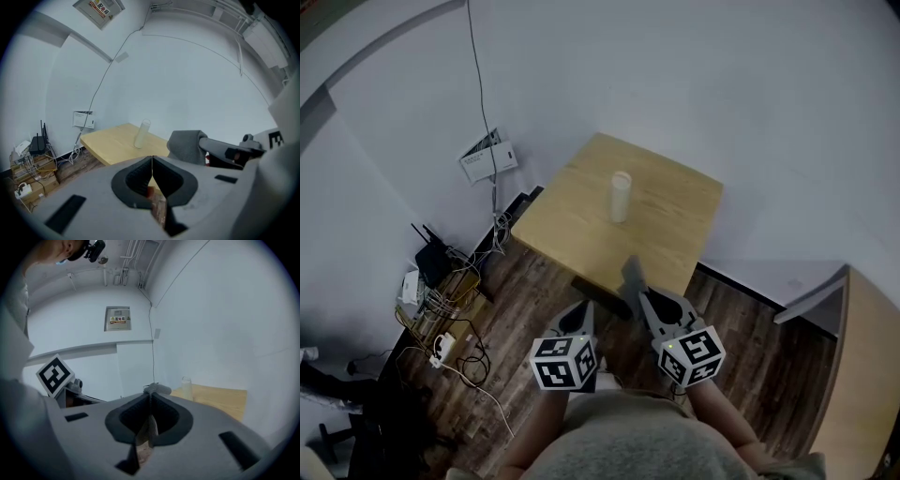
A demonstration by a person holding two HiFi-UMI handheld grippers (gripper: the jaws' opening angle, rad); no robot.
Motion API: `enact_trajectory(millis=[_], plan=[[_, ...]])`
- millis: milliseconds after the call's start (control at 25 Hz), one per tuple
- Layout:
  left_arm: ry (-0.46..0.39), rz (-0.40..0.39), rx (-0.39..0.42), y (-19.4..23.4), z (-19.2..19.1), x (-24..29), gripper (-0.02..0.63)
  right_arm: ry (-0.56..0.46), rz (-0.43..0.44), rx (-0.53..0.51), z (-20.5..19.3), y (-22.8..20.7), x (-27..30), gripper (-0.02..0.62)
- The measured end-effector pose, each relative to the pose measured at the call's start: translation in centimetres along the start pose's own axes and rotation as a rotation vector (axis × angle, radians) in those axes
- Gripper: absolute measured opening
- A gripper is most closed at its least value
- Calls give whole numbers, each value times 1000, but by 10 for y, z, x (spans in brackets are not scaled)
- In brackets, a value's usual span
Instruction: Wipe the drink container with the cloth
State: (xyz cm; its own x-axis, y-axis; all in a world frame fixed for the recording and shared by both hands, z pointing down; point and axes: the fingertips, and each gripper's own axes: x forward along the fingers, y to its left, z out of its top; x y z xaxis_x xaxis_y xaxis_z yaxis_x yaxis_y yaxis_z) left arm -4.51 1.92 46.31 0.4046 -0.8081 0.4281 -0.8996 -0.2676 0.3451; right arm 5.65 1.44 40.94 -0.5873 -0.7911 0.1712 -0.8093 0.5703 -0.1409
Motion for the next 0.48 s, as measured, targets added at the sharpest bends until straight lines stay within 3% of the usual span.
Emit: enact_trajectory(millis=[480], plan=[[17, -46, 20, 47, 47, 58, 3, -5, -51, 3, 15, -25, 80, 12]])
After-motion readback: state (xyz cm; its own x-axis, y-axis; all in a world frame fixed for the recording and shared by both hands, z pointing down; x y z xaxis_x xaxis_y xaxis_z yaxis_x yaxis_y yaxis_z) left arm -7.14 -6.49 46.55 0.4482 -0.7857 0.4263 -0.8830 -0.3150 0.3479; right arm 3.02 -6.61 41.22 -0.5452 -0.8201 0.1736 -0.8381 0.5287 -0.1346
